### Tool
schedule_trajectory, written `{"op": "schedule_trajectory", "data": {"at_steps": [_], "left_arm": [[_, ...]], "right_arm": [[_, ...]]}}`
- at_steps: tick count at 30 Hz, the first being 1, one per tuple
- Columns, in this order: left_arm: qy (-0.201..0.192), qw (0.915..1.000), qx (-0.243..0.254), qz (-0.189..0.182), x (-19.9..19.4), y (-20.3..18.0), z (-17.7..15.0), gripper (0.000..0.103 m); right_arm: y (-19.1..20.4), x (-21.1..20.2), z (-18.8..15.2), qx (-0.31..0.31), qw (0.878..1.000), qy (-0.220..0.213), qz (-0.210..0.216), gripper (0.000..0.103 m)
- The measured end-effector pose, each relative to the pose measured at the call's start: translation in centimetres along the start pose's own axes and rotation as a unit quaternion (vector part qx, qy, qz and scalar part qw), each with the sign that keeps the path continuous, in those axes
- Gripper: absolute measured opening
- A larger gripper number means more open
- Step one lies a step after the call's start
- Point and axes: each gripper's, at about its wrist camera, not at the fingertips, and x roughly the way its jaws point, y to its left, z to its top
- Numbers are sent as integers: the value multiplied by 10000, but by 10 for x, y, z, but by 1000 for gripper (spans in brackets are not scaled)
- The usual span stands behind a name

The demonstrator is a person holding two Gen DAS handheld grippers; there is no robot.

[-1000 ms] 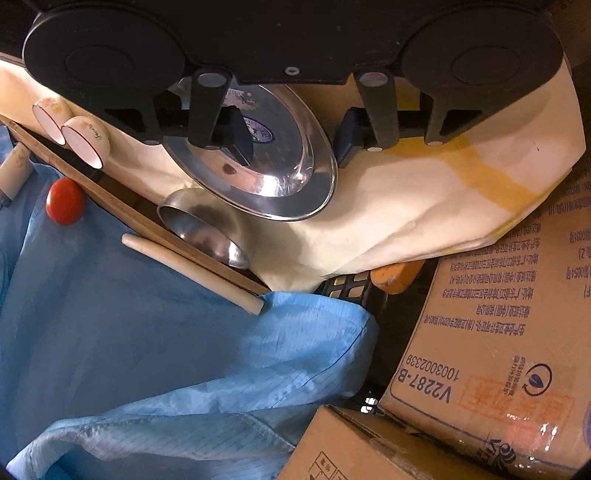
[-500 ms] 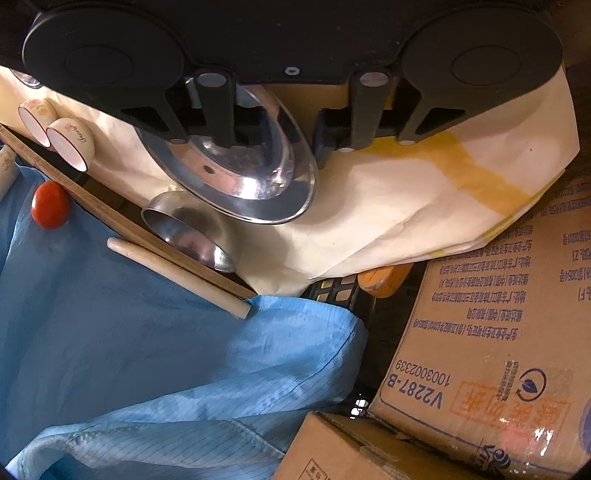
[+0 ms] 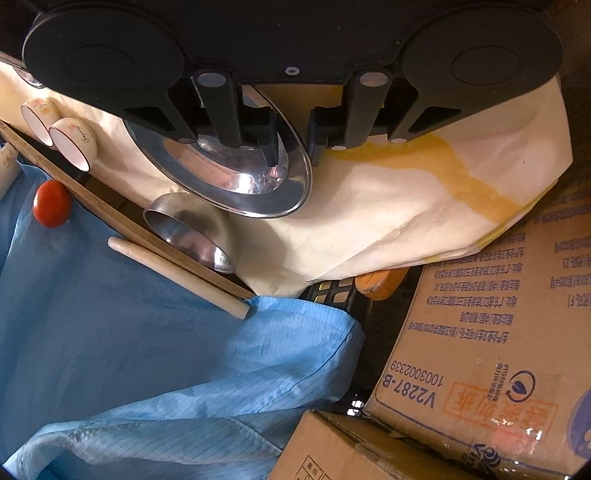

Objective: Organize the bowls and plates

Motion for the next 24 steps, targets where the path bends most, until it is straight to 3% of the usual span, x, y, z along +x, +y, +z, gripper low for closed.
{"op": "schedule_trajectory", "data": {"at_steps": [10, 24], "left_arm": [[-237, 9995, 179, -135, -30, -22, -3, 17], [-471, 9946, 545, -742, -68, -96, -30, 17]], "right_arm": [[-8, -39, -6, -12, 9989, -451, -118, 25], [-58, -117, -18, 446, 9919, -1063, -525, 24]]}}
